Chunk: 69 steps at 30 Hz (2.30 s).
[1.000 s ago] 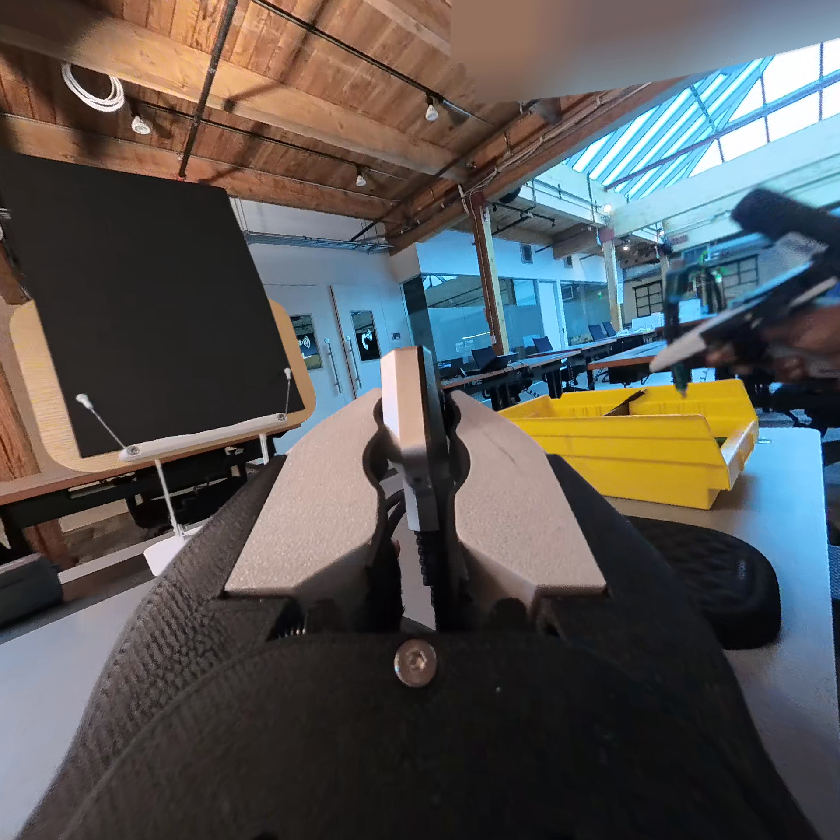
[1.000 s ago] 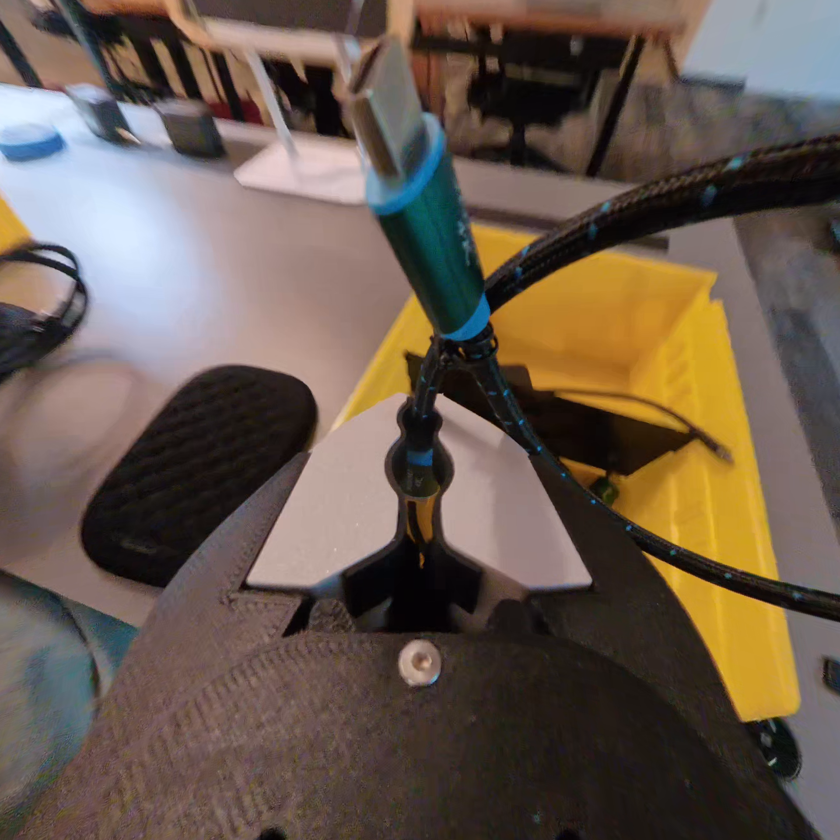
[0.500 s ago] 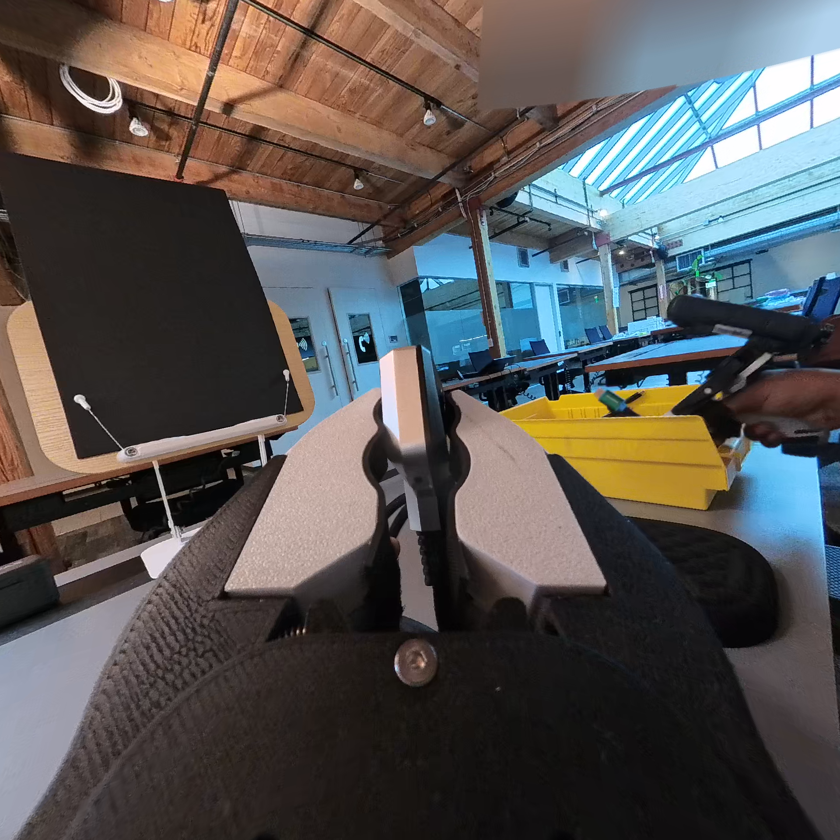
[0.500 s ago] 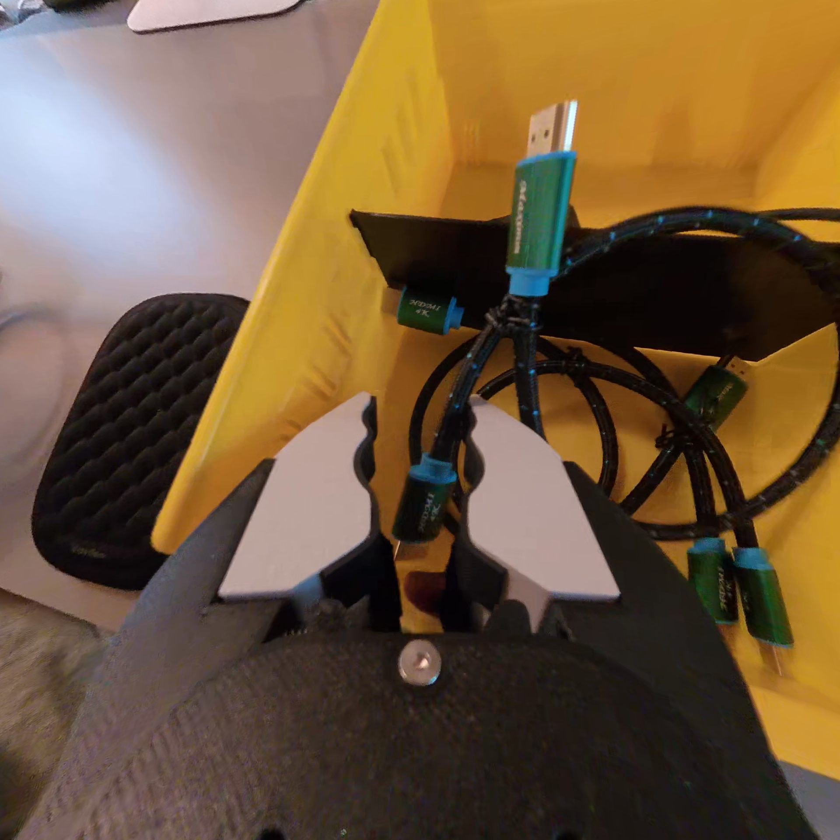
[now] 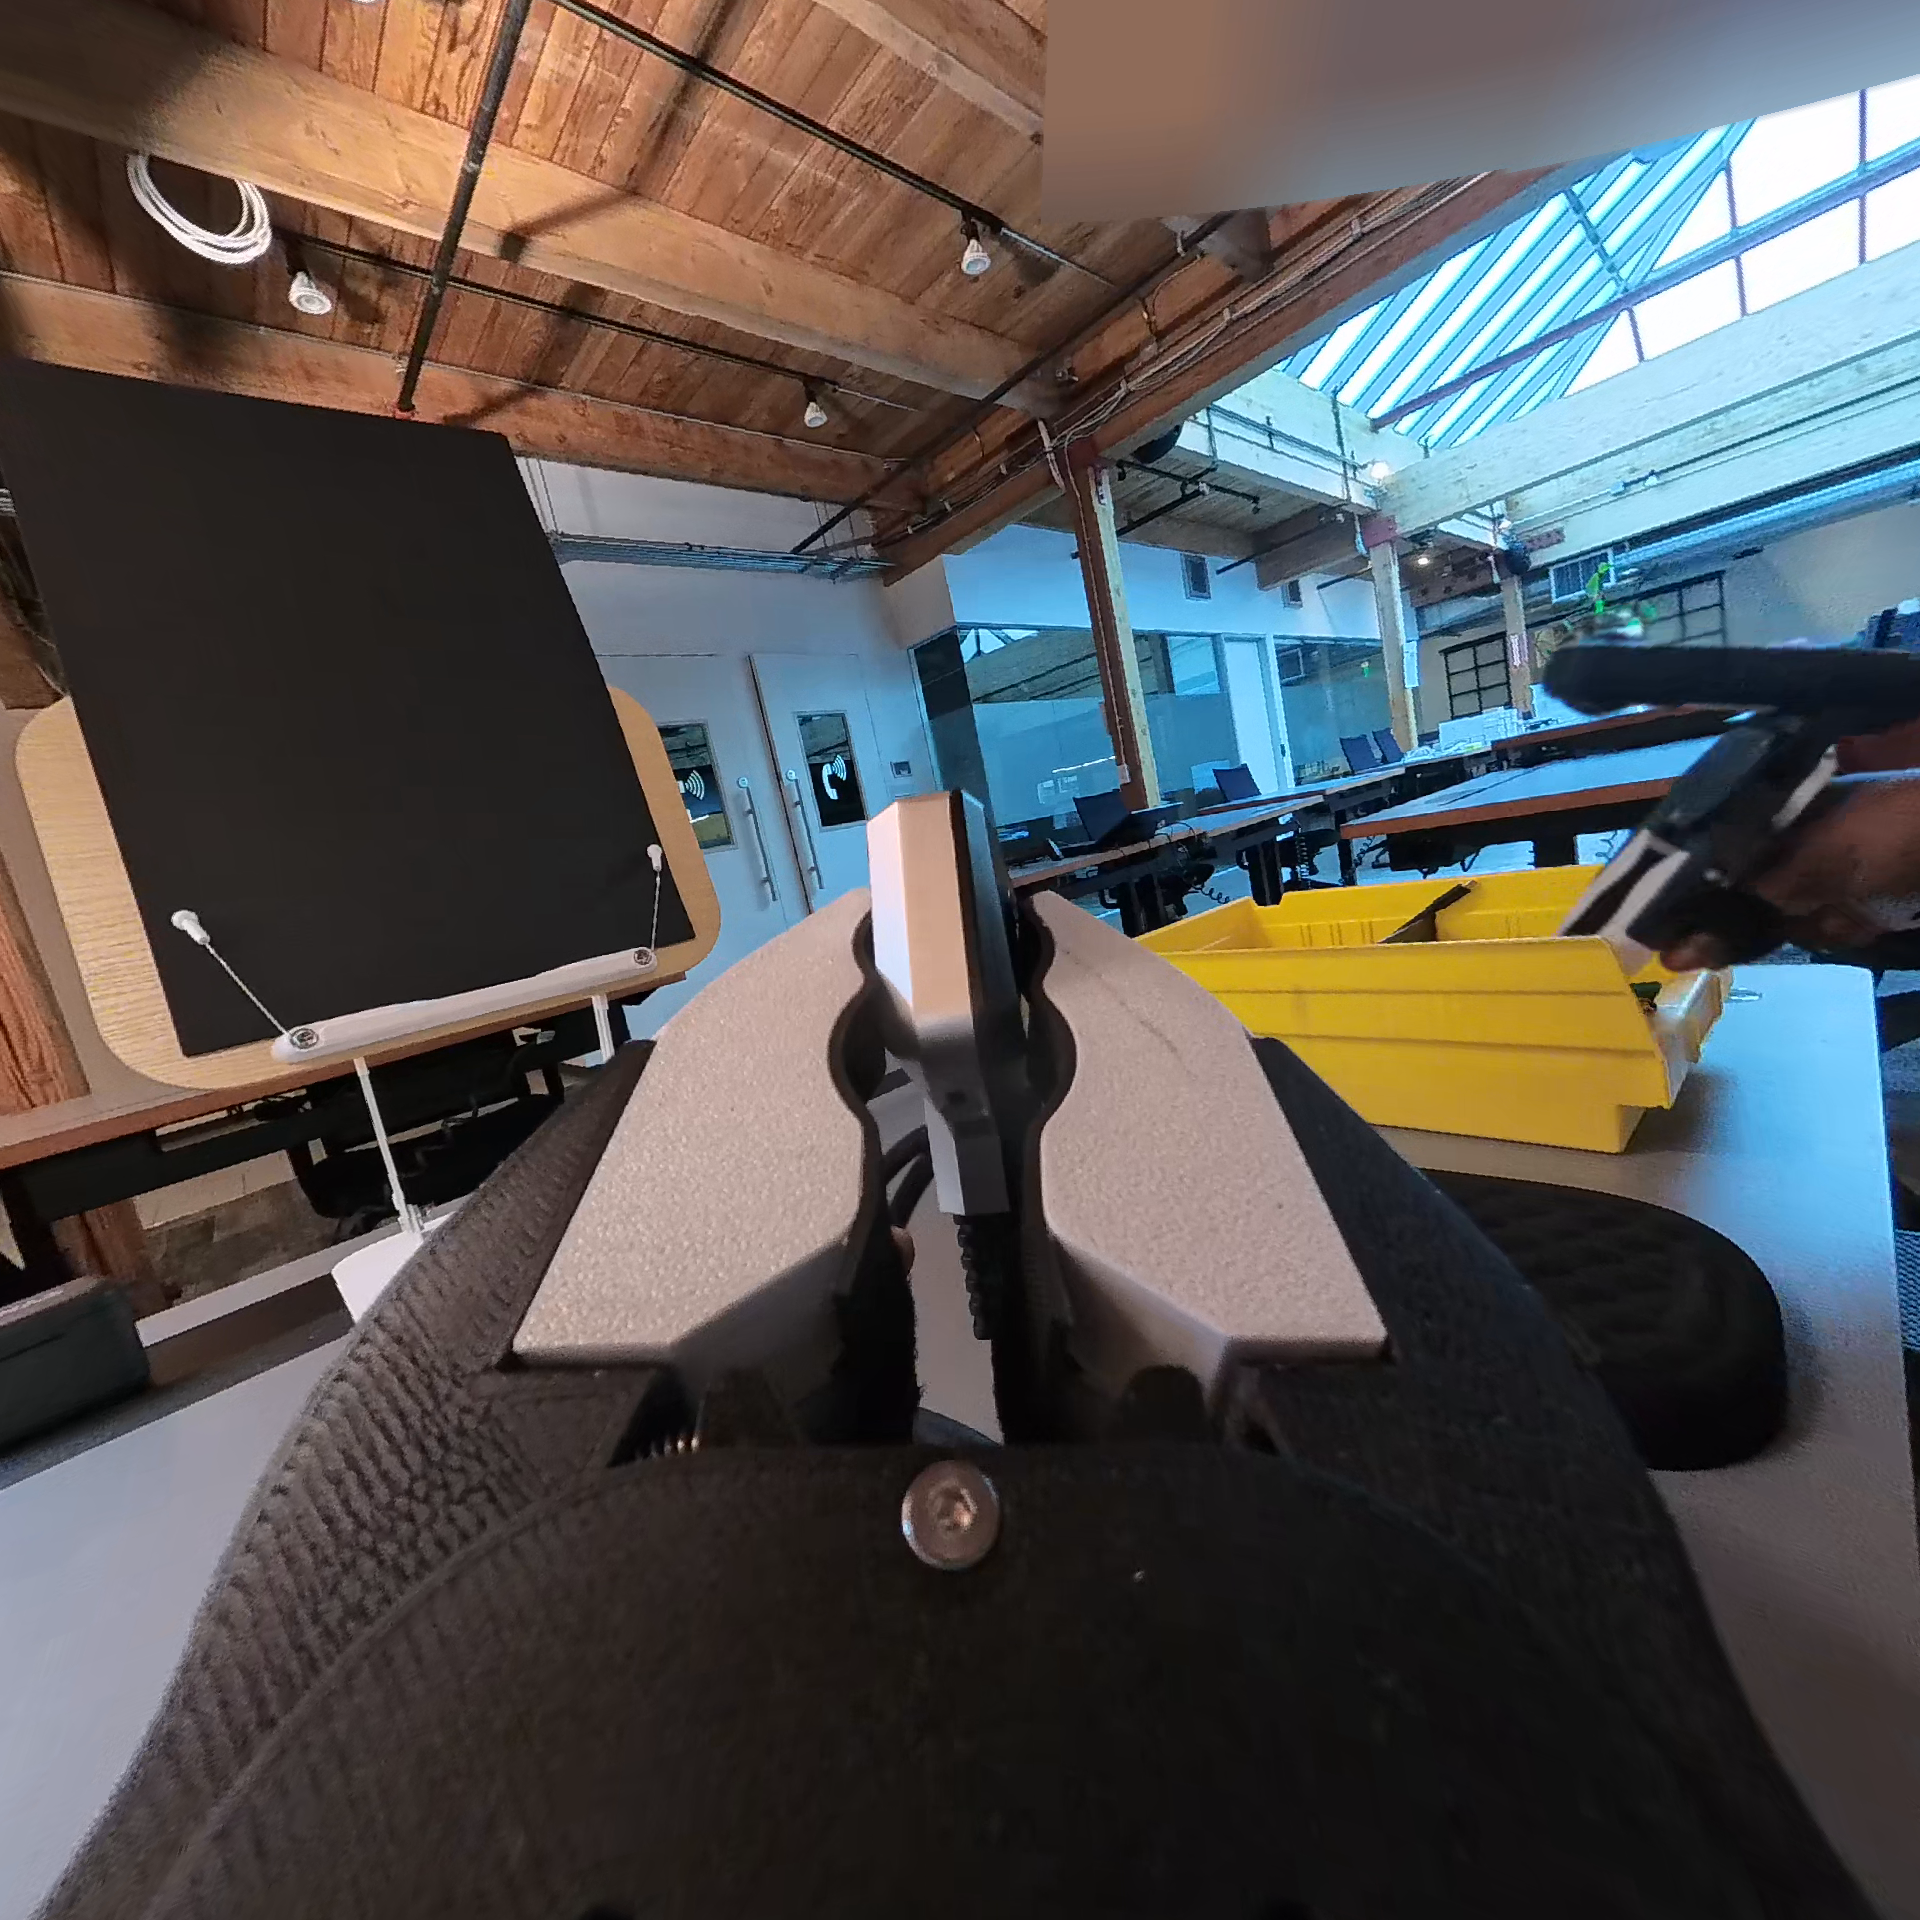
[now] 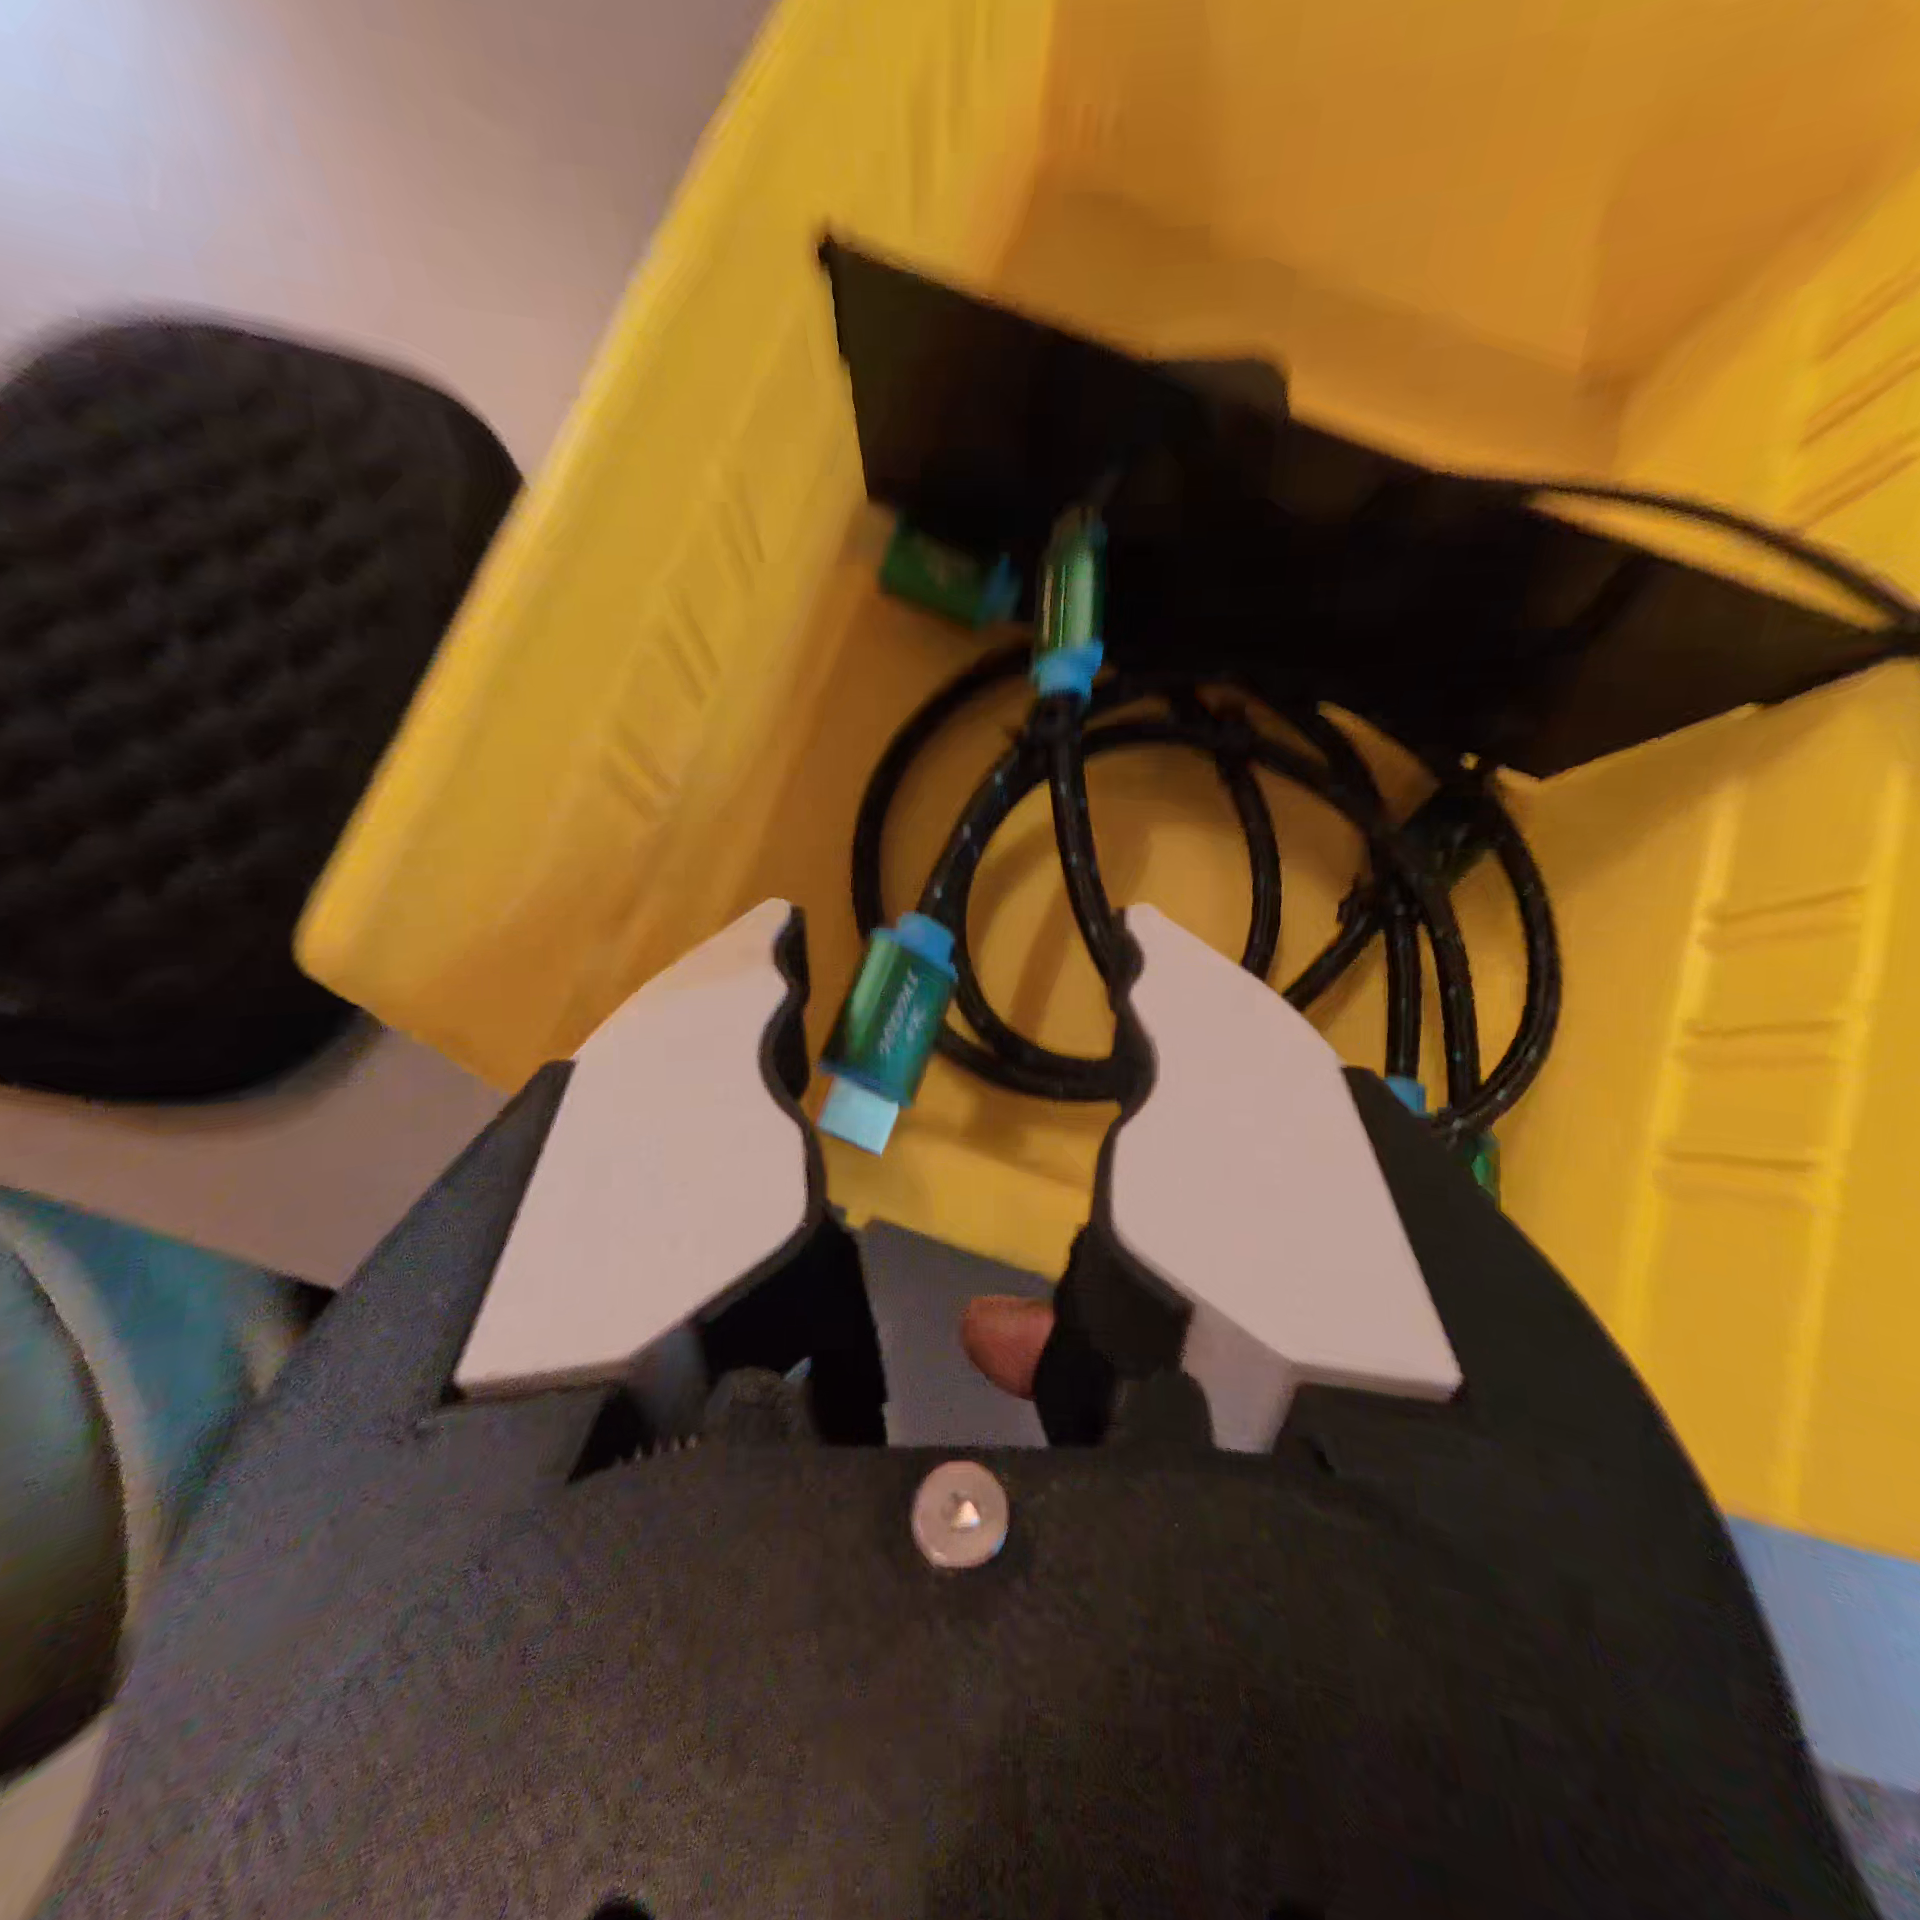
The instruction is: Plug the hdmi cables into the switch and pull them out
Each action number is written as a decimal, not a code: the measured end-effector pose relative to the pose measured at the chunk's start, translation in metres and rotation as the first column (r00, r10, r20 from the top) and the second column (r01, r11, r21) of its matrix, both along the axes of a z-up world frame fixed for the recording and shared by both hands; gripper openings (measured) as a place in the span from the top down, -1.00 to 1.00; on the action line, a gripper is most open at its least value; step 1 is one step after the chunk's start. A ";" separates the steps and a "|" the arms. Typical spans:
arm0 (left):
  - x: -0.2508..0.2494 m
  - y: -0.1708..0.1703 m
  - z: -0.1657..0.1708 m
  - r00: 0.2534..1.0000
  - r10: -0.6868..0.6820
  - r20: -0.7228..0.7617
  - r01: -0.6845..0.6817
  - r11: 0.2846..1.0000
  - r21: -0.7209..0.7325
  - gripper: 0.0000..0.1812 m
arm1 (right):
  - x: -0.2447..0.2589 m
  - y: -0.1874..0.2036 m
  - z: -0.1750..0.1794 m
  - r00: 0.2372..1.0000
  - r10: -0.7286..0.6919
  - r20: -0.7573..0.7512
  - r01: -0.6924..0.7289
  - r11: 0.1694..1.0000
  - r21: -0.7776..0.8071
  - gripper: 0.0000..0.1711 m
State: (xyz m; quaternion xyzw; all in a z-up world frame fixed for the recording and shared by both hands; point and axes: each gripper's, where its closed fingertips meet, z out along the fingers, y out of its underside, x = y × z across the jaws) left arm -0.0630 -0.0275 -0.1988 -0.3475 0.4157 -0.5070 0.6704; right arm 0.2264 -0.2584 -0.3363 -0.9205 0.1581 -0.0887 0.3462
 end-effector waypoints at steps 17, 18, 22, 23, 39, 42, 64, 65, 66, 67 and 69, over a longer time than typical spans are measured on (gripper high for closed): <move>0.003 -0.003 -0.001 1.000 -0.002 -0.017 0.003 1.000 0.018 0.75 | -0.001 -0.004 -0.017 0.970 0.225 -0.097 -0.238 0.959 -0.154 0.69; 0.003 -0.003 -0.001 1.000 -0.001 -0.017 0.002 1.000 0.022 0.75 | 0.000 -0.001 -0.012 0.971 0.215 -0.103 -0.227 0.965 -0.128 0.67; 0.001 -0.001 -0.001 1.000 -0.002 -0.015 0.002 1.000 0.014 0.75 | 0.009 -0.001 0.017 0.982 0.180 -0.055 -0.179 0.984 0.019 0.62; 0.001 -0.001 -0.001 1.000 -0.004 -0.013 0.004 1.000 0.010 0.75 | 0.013 -0.002 0.027 0.988 0.153 -0.021 -0.151 0.986 0.067 0.67; 0.001 -0.001 0.000 1.000 -0.004 -0.013 0.004 1.000 0.007 0.75 | 0.006 -0.012 -0.024 0.968 0.151 -0.199 -0.197 0.950 -0.241 1.00; -0.001 0.002 0.002 1.000 -0.025 0.015 0.026 0.999 -0.041 0.76 | 0.011 -0.002 0.015 0.990 0.144 0.000 -0.144 0.988 -0.062 0.90; -0.055 0.017 0.048 0.839 -0.200 0.506 0.419 0.831 -0.366 0.78 | -0.313 0.208 0.078 0.593 0.770 0.233 -0.709 0.363 0.605 0.21; -0.055 0.015 0.048 0.835 -0.201 0.512 0.423 0.830 -0.363 0.78 | -0.323 0.212 0.071 0.576 0.790 0.211 -0.709 0.355 0.609 0.20; -0.054 0.011 0.049 0.827 -0.215 0.519 0.439 0.824 -0.358 0.78 | -0.333 0.212 0.067 0.543 0.816 0.198 -0.716 0.327 0.616 0.24; -0.052 0.005 0.049 0.818 -0.249 0.518 0.467 0.813 -0.347 0.78 | -0.339 0.212 0.065 0.515 0.833 0.201 -0.725 0.299 0.621 0.27; -0.045 -0.005 0.048 0.810 -0.316 0.494 0.517 0.781 -0.349 0.78 | -0.344 0.207 0.066 0.470 0.846 0.251 -0.747 0.230 0.623 0.38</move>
